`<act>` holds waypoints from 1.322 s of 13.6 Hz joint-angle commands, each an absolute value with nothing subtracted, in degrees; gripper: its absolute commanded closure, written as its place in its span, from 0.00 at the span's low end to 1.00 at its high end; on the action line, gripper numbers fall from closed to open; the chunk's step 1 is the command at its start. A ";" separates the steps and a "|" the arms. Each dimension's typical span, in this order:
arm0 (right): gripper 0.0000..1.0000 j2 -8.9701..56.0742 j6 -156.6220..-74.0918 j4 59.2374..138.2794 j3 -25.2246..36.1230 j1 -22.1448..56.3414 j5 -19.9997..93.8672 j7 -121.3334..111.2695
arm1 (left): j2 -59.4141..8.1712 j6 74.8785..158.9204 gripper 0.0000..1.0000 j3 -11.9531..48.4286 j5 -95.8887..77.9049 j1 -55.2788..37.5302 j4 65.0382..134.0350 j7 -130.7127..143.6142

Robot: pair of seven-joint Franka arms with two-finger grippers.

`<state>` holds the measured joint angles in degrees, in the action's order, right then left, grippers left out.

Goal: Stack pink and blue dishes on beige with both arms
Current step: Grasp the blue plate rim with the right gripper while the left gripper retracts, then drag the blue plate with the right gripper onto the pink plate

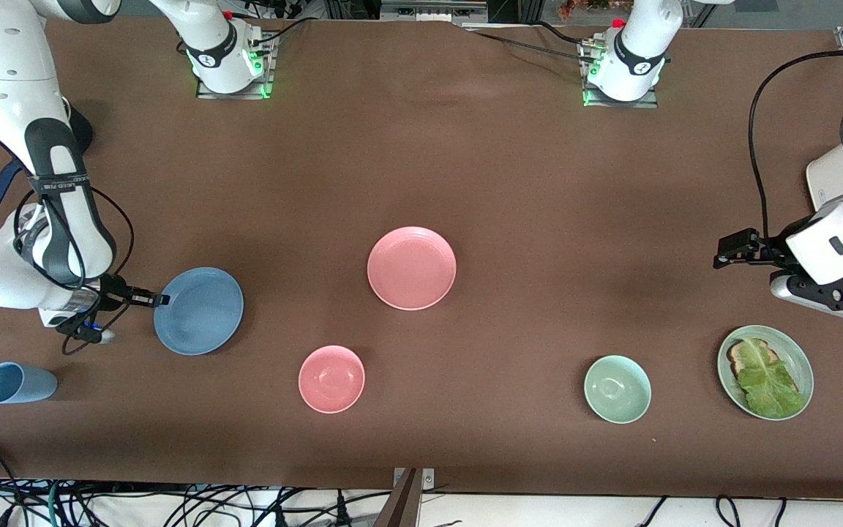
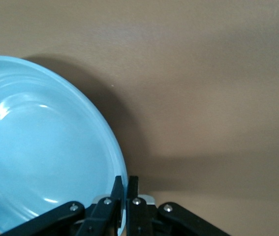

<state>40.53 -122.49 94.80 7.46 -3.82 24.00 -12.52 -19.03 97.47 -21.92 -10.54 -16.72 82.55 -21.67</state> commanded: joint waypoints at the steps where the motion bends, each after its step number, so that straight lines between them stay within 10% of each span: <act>1: 1.00 40.70 -121.39 94.31 7.30 -3.87 24.96 -14.59 | -17.06 95.89 0.00 -13.66 -5.99 -9.79 81.56 -22.24; 10: 1.00 31.21 -99.59 91.75 -0.69 -3.17 24.70 -13.36 | -13.19 93.60 0.00 -6.42 -5.18 -2.11 82.44 -13.02; 18: 1.00 30.49 -105.88 92.11 -5.80 10.34 24.70 5.86 | -5.81 92.72 0.00 -4.92 -5.19 -2.11 87.10 -2.64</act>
<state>31.14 -102.42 90.85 -5.96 5.83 24.13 1.13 -9.05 92.59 -6.77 -7.04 -2.86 84.31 -4.52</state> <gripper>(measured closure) 0.952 0.000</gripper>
